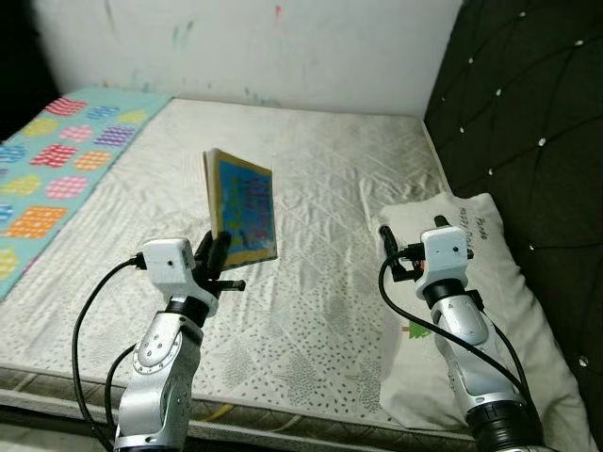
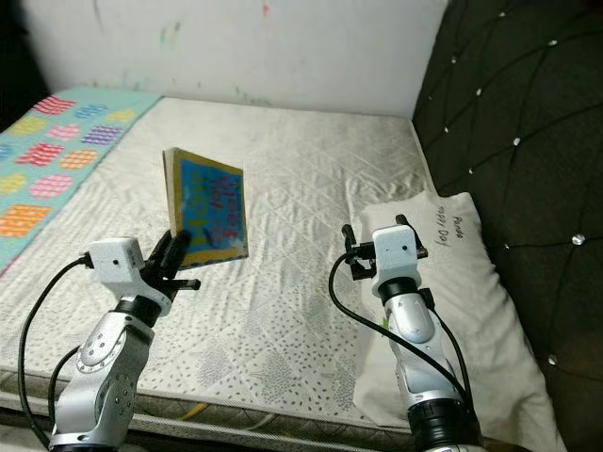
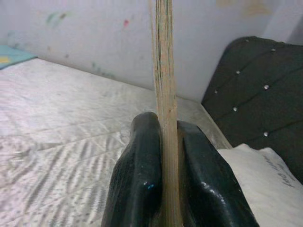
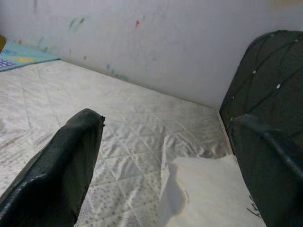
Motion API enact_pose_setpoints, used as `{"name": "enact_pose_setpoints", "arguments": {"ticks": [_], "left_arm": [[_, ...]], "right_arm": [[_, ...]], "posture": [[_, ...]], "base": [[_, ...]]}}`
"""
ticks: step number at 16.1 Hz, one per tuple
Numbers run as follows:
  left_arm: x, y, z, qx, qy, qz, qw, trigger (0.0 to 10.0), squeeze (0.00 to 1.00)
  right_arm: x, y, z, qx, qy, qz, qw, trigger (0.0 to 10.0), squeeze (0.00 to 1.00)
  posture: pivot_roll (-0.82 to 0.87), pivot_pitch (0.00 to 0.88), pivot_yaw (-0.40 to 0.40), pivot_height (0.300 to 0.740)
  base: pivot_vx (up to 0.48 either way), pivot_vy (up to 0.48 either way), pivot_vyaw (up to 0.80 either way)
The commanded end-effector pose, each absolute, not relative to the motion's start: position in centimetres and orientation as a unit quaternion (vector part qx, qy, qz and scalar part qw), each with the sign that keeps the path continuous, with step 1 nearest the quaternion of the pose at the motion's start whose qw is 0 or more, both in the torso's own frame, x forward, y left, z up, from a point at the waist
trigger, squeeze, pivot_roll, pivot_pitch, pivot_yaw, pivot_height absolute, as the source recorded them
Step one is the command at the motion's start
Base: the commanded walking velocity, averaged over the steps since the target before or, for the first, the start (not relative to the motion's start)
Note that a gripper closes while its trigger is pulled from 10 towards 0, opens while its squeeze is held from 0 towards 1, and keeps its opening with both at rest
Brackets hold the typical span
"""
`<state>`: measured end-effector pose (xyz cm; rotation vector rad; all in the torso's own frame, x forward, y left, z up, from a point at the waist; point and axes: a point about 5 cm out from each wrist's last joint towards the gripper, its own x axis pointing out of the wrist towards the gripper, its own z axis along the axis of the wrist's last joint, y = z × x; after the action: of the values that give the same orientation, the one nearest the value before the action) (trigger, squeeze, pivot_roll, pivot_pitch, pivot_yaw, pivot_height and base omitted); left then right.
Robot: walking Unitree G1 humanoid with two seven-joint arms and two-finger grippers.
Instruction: Clean up the room
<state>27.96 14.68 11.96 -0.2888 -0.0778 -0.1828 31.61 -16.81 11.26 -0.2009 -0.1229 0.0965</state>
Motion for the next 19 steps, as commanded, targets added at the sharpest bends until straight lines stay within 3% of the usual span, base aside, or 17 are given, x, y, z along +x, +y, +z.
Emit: {"name": "enact_pose_setpoints", "arguments": {"ticks": [1, 6, 11, 19], "left_arm": [[28.0, 14.7, 12.1, -0.138, -0.04, -0.088, 0.986, 10.0, 0.0], [25.2, 15.6, 10.1, -0.155, 0.005, -0.075, 0.985, 10.0, 0.0], [24.0, 16.2, 10.4, -0.146, 0.003, -0.08, 0.986, 10.0, 0.0], [22.1, 16.9, 11.8, -0.093, -0.017, -0.047, 0.994, 10.0, 0.0]], "right_arm": [[31.8, -17.0, 11.2, -0.098, -0.059, 0.044, 0.992, 10.0, 0.0], [31.0, -17.4, 10.1, -0.073, -0.023, 0.06, 0.995, 10.0, 0.0], [30.4, -16.7, 10.0, -0.043, -0.011, 0.07, 0.997, 10.0, 0.0], [27.0, -21.3, 7.4, -0.088, 0.065, 0.032, 0.993, 10.0, 0.0]], "posture": [[0.01, 0.0, -0.025, 0.74], [0.04, 0.045, -0.077, 0.74], [0.03, 0.107, -0.059, 0.74], [0.02, 0.161, -0.051, 0.74]], "base": [[0.0, 0.0, 0.0], [0.0, 0.0, 0.0], [0.0, 0.0, 0.0], [0.0, 0.0, 0.0]]}}
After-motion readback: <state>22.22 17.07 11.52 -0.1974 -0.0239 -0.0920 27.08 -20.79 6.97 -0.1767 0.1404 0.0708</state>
